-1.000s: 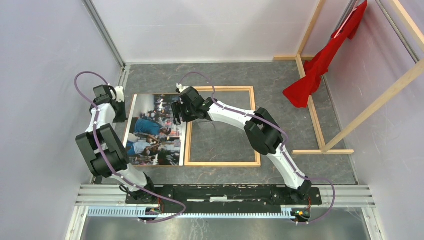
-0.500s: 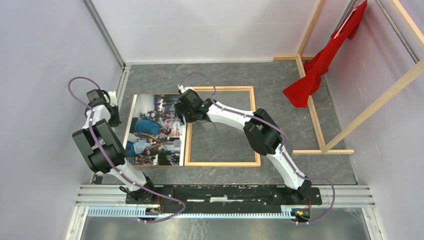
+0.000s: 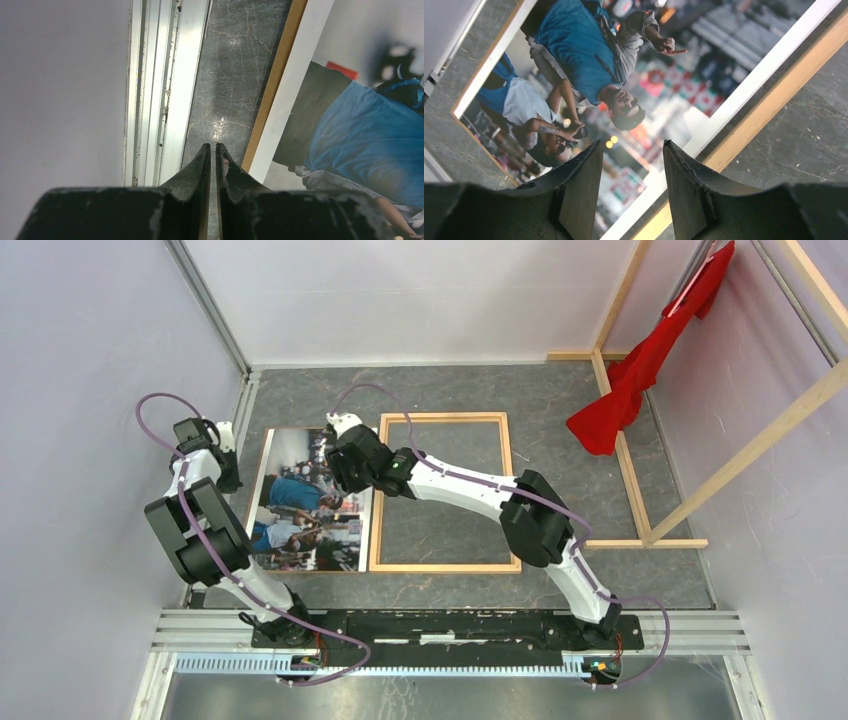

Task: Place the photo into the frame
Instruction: Move the photo frame to the center of the board.

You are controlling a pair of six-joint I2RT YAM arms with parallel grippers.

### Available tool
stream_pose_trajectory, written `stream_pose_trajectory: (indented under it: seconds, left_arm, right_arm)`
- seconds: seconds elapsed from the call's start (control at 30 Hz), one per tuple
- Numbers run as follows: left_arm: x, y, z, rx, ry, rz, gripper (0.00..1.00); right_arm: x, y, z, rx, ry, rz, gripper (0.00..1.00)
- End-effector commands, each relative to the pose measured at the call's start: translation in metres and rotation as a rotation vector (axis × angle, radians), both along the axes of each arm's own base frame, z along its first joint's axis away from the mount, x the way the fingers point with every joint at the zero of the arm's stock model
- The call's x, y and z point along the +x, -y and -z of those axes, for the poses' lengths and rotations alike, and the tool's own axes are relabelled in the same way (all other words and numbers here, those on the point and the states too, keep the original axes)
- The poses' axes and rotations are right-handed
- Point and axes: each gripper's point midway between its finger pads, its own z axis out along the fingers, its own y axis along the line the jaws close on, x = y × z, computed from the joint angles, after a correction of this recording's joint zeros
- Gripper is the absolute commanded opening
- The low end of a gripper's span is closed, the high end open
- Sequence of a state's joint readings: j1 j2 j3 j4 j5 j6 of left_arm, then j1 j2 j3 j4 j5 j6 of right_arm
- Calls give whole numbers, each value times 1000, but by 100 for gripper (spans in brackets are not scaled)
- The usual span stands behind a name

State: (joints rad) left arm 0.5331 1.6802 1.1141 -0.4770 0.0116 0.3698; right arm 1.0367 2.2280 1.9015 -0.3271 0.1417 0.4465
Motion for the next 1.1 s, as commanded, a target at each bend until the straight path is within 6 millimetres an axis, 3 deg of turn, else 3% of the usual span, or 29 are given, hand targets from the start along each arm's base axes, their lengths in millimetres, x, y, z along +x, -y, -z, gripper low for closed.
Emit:
stream_pose_trajectory:
  seconds: [0.0, 0.2, 0.33, 0.6, 0.8, 1.07]
  left_arm:
    - [9, -4, -12, 22, 47, 45, 15]
    - [8, 6, -7, -27, 45, 68, 15]
    - [6, 11, -2, -49, 41, 72, 15]
    - [7, 11, -2, -50, 43, 76, 16]
    - [8, 13, -1, -62, 45, 82, 16]
    - [11, 17, 18, -73, 27, 93, 16]
  right_arm:
    - [11, -11, -6, 52, -2, 7, 54]
    - [18, -2, 46, 0, -86, 59, 55]
    - [23, 10, 66, -33, -106, 90, 55]
    - [37, 45, 82, -100, -125, 171, 56]
    - [37, 68, 91, -100, -163, 207, 59]
    - [21, 38, 86, 86, -288, 149, 63]
